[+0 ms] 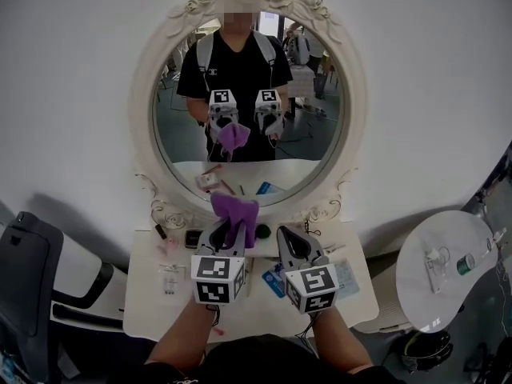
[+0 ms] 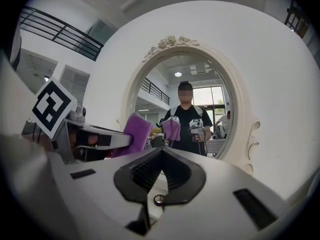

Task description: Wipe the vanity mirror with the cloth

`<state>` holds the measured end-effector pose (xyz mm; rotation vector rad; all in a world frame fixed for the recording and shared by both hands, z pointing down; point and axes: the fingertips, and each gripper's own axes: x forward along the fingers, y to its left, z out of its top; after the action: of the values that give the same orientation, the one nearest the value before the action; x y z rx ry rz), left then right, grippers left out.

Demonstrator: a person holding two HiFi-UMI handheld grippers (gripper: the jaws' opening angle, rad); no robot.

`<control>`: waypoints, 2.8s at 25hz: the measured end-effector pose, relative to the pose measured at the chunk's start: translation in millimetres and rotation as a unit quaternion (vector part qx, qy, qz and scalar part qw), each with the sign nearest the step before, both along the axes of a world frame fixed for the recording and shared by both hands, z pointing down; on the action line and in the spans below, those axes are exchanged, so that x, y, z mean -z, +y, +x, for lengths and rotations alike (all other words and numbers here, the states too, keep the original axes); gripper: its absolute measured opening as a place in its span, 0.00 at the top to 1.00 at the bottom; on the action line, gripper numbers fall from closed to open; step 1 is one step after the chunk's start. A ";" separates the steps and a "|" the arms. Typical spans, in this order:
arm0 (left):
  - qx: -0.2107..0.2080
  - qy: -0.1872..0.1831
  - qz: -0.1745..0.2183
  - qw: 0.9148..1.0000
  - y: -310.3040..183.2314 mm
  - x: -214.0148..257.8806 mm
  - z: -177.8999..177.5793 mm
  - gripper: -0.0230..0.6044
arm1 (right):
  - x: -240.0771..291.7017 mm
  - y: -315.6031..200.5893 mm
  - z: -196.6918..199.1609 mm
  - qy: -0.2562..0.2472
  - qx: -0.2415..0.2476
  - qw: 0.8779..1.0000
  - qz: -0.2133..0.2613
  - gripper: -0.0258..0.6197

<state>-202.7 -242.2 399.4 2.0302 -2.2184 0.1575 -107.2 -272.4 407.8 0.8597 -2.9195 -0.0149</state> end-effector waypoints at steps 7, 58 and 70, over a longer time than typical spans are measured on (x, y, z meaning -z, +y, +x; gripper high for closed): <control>0.027 -0.133 -0.006 0.991 -15.8 43.6 -22.3 0.84 | -6.4 -12.9 -16.2 -0.003 0.051 0.999 -0.015 0.94; 0.099 -0.570 -0.151 0.802 -66.2 254.5 -142.6 0.84 | -26.1 -26.8 -17.6 -0.024 0.089 0.994 -0.055 0.94; 0.095 -0.560 -0.159 0.807 -63.1 217.0 -148.5 0.84 | -31.3 -18.6 -25.9 -0.017 0.097 0.993 -0.060 0.94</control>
<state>-351.2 -305.3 182.4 1.6286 -2.5766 1.9901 -133.2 -291.0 439.1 0.5631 -2.9860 0.1612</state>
